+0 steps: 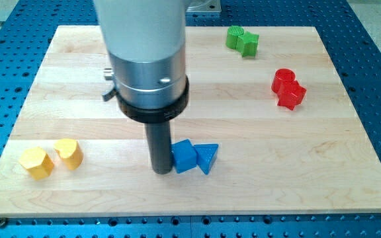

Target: Push the blue blocks left below the red blocks

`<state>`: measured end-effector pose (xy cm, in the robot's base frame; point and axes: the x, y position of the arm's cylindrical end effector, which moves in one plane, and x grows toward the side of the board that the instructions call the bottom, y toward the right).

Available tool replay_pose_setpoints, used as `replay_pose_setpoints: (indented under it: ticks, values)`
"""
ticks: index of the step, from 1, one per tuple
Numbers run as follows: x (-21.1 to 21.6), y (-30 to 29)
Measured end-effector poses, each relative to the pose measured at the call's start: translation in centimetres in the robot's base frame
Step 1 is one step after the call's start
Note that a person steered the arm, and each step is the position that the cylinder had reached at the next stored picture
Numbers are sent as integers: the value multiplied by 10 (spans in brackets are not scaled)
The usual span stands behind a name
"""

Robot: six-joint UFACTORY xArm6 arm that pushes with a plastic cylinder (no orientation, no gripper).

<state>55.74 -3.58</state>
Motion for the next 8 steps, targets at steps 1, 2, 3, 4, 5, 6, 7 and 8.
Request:
replay_pose_setpoints:
  ticks: [1,2,3,4,5,6,7,8]
  values:
    - [1,11]
    - [1,27]
    - [1,54]
    - [2,84]
    - [-24,100]
    - [-61,100]
    - [-68,118]
    - [-46,152]
